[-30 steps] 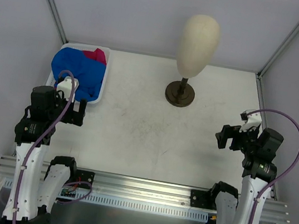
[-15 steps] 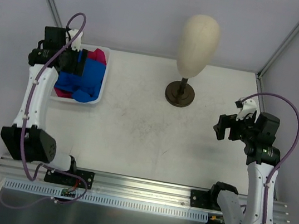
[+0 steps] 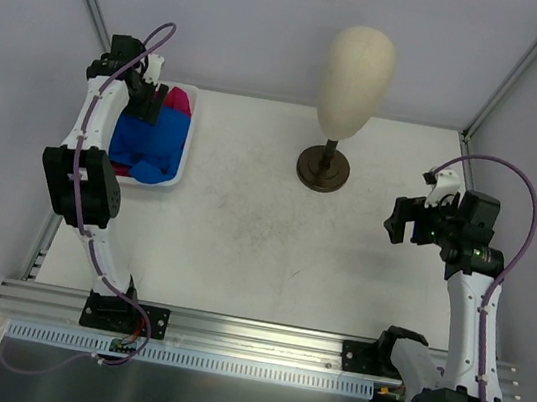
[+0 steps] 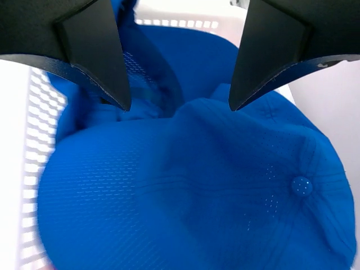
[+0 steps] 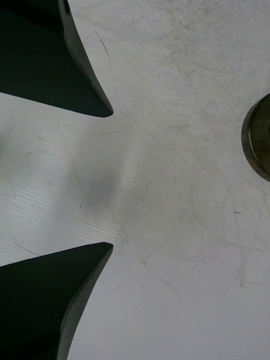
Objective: Stack the hats
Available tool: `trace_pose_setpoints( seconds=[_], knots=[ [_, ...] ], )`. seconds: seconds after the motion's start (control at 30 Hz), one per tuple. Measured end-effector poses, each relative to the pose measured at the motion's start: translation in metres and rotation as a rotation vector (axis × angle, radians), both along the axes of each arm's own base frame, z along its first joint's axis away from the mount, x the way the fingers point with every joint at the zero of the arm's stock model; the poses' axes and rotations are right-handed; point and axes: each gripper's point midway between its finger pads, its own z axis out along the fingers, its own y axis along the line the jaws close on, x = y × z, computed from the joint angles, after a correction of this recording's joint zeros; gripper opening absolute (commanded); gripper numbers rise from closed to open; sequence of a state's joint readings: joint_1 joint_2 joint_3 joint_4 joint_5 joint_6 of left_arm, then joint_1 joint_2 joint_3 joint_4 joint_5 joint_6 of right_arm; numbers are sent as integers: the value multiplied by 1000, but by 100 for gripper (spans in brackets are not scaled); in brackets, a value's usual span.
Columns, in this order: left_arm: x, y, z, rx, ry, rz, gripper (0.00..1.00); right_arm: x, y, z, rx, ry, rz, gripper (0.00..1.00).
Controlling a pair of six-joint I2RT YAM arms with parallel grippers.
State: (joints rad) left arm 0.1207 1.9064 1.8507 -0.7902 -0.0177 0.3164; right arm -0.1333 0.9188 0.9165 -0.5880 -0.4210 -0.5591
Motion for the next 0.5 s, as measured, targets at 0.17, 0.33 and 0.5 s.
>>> trace_pose_setpoints(
  seconds=[0.17, 0.33, 0.5],
  knots=[
    [0, 18, -25, 43, 68, -18, 70, 2, -1, -3, -1, 11, -9, 100],
    [0, 33, -44, 81, 120, -32, 60, 4, -3, -1, -4, 0, -16, 100],
    [0, 35, -61, 91, 161, -58, 50, 4, -3, -1, -6, -1, -18, 99]
  ],
)
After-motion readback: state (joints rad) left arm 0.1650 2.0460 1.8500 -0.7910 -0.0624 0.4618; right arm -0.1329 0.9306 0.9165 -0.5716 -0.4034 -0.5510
